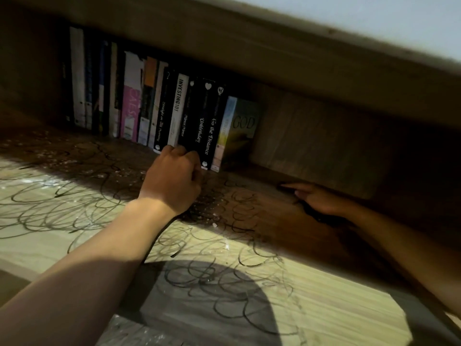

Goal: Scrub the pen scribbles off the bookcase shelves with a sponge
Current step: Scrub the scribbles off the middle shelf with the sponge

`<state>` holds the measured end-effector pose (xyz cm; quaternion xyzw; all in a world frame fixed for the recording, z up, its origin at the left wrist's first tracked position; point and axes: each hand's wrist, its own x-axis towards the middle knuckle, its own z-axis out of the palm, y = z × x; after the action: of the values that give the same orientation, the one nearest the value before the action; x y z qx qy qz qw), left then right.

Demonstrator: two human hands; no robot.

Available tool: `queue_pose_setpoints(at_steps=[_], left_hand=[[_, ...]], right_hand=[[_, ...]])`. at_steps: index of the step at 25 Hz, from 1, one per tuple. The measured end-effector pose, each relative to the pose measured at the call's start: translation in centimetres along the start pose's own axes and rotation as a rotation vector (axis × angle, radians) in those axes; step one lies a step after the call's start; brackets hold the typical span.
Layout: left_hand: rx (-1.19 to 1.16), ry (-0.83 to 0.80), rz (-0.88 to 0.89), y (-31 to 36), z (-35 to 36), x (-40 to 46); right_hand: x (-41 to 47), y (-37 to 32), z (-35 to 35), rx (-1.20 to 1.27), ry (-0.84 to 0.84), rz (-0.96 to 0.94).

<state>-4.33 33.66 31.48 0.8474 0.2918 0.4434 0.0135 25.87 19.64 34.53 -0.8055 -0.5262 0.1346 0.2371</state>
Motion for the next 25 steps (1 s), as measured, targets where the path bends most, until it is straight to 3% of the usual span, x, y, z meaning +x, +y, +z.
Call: queue_pose_setpoints(at_steps=[3,7,9,14,16,18,21,25], left_hand=[[-0.006,0.006,-0.001,0.4,-0.1,-0.2],[-0.004,0.007,0.012,0.3,0.0,-0.2],[-0.002,-0.007,0.018,0.2,0.0,-0.2],[-0.016,-0.019,0.019,0.2,0.0,0.0],[-0.017,-0.016,0.006,0.2,0.1,-0.1],[-0.012,-0.014,0.012,0.2,0.1,-0.1],[-0.011,-0.013,0.005,0.2,0.0,-0.3],[-0.016,-0.029,-0.03,0.6,-0.2,-0.2]], right_hand=[[2.2,-2.6,1.0,-0.086,0.057,0.166],[0.2,-5.7,4.3,-0.012,-0.159,-0.151],[-1.0,-4.1,3.6,0.056,-0.166,-0.21],[0.5,-2.9,1.8,0.005,0.053,0.182],[0.9,-5.9,2.8,-0.044,0.007,0.143],[0.3,-8.1,4.2,-0.063,-0.06,-0.021],[-1.7,-7.6,4.3,-0.146,-0.102,-0.169],[-0.2,-4.7,2.3,-0.109,-0.008,0.051]])
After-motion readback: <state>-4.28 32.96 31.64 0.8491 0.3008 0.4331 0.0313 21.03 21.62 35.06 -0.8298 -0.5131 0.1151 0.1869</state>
